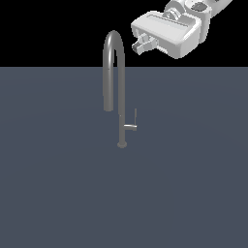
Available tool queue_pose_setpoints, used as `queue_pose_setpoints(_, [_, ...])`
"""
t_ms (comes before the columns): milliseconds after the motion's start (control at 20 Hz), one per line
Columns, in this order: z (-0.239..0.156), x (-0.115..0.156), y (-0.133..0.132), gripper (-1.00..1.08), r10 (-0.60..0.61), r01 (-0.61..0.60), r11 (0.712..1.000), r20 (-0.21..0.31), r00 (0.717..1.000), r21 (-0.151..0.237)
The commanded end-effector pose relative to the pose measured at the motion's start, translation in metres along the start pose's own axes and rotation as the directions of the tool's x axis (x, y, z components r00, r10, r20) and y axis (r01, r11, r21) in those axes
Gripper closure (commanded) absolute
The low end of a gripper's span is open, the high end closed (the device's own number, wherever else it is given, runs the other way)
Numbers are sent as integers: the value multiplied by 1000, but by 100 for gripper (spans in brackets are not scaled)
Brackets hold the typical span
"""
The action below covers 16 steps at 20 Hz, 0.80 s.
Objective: Turn on the faucet by rotating a designated handle.
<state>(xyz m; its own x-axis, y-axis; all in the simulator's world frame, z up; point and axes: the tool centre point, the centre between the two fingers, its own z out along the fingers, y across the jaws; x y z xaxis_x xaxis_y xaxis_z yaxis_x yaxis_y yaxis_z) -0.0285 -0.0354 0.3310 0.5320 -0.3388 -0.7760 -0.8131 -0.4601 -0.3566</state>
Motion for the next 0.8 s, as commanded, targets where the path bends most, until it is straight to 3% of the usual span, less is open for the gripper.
queue_pose_setpoints(0, [3, 20, 0, 108, 54, -56, 997, 47, 997, 57])
queue_pose_setpoints(350, [16, 75, 4, 108, 190, -228, 953, 193, 963, 199])
queue_pose_setpoints(750, [42, 132, 16, 108, 302, -425, 848, 370, 879, 317])
